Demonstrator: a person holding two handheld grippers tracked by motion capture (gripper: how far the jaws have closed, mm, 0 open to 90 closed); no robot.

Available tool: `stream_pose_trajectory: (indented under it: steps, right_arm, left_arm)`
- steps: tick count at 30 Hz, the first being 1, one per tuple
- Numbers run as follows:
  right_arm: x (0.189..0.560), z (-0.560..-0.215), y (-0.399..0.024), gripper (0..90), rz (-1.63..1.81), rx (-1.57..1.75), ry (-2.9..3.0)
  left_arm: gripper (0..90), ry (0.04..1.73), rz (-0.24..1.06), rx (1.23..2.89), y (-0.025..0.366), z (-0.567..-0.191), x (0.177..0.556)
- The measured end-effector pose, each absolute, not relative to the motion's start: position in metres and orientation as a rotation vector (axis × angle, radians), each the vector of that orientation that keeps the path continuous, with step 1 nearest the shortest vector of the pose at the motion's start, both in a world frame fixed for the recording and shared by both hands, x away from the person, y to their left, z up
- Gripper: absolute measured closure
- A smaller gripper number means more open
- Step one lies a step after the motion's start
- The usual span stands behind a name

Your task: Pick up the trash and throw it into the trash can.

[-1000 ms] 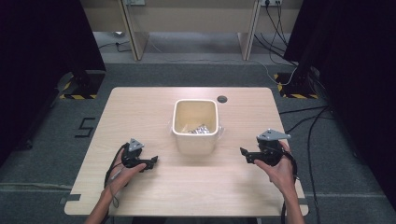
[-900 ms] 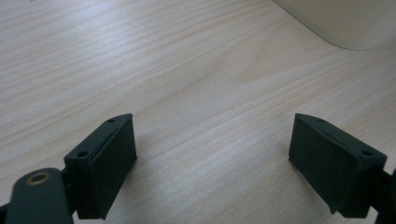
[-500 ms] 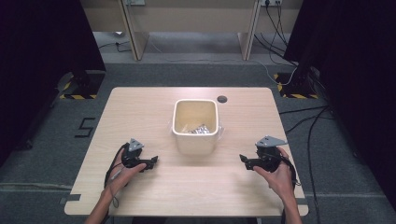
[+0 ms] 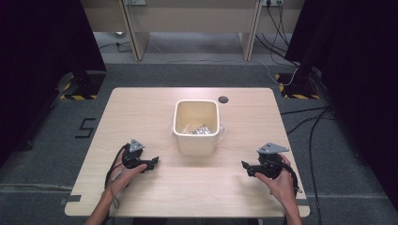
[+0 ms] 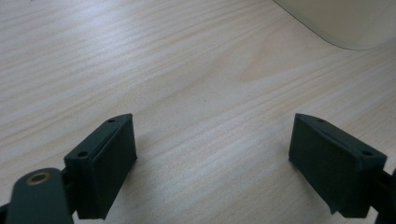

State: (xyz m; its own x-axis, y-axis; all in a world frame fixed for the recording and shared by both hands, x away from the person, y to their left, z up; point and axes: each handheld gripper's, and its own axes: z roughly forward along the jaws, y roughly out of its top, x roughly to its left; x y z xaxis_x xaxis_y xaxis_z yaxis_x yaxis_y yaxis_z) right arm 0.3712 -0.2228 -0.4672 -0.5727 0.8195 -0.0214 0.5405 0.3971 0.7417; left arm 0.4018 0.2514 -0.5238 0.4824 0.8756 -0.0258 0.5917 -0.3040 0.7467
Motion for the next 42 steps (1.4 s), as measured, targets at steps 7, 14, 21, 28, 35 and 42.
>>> stream_pose_trajectory:
  steps: [7, 14, 21, 28, 35, 42]
  right_arm:
    - [0.367, -0.477, -0.225, 18.6, 0.985, 1.188, 2.277]
    - [0.363, -0.488, -0.226, 18.5, 0.962, 1.2, 2.28]
    - [0.357, -0.495, -0.226, 18.1, 0.938, 1.201, 2.279]
    - [0.352, -0.501, -0.226, 18.1, 0.936, 1.211, 2.277]
    - [0.347, -0.505, -0.225, 18.1, 0.926, 1.205, 2.276]
    - [0.343, -0.511, -0.226, 17.9, 0.91, 1.218, 2.285]
  left_arm:
    - [13.9, 1.209, 0.511, 2.02, 0.251, -0.524, 0.402]
    - [14.0, 1.21, 0.51, 2.019, 0.251, -0.524, 0.402]
    - [14.0, 1.209, 0.511, 2.019, 0.251, -0.524, 0.402]
    - [14.0, 1.208, 0.512, 2.02, 0.251, -0.524, 0.402]
    - [14.0, 1.209, 0.511, 2.02, 0.251, -0.524, 0.402]
    - [14.0, 1.209, 0.511, 2.019, 0.251, -0.524, 0.402]
